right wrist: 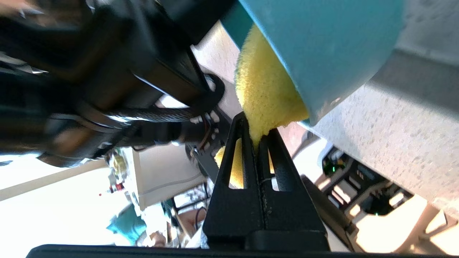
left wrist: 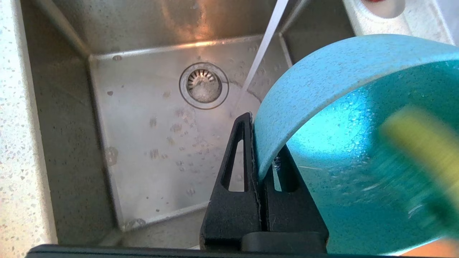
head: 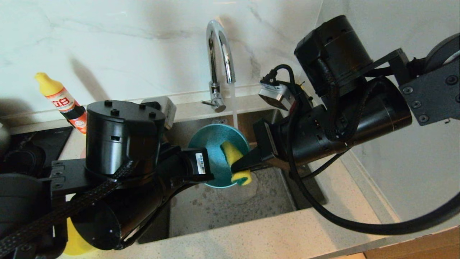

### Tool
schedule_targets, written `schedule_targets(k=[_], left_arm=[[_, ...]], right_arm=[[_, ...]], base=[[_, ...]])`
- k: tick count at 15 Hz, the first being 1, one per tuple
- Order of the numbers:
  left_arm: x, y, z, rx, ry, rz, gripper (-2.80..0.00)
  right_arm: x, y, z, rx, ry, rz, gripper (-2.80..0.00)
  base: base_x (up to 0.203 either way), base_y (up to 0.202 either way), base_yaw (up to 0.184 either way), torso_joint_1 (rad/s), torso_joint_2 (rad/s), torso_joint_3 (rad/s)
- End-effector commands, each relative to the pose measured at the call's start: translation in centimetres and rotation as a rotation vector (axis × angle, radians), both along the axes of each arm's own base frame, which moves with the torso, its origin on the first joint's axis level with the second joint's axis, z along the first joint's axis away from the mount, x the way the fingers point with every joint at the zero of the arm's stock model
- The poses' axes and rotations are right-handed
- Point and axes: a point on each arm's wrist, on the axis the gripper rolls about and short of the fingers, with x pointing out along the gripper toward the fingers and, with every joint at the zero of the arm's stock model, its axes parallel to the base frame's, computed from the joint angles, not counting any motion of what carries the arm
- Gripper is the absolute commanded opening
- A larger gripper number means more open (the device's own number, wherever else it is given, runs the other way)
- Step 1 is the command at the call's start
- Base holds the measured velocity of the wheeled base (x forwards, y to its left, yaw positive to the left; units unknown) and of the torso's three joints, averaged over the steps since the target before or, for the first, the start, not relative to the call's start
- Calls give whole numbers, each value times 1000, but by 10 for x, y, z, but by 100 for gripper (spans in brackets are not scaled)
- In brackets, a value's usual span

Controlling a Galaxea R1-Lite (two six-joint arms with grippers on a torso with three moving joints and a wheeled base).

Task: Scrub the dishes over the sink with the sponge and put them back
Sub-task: Wipe the bowl

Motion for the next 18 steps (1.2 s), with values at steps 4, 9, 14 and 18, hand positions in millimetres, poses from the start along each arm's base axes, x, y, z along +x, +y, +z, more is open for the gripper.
schedule_targets(k=[4,9,14,18], left_arm=[[-2,2,-6,14,13,1,-280],[-2,2,-15,25,13,-5,-280],[-2,1,-12,19,7,-5,-280],[-3,3,-12,19,5,-2,-280]], right_arm=[[3,-4,18,49,-43,-16,-280],[8,5,12,43,-42,-3,-280],[7,20,6,32,-32,29,-280],[4,23,5,29,-28,40,-280]], base=[[0,0,0,0,0,0],[0,0,0,0,0,0],[0,0,0,0,0,0],[0,0,0,0,0,0]])
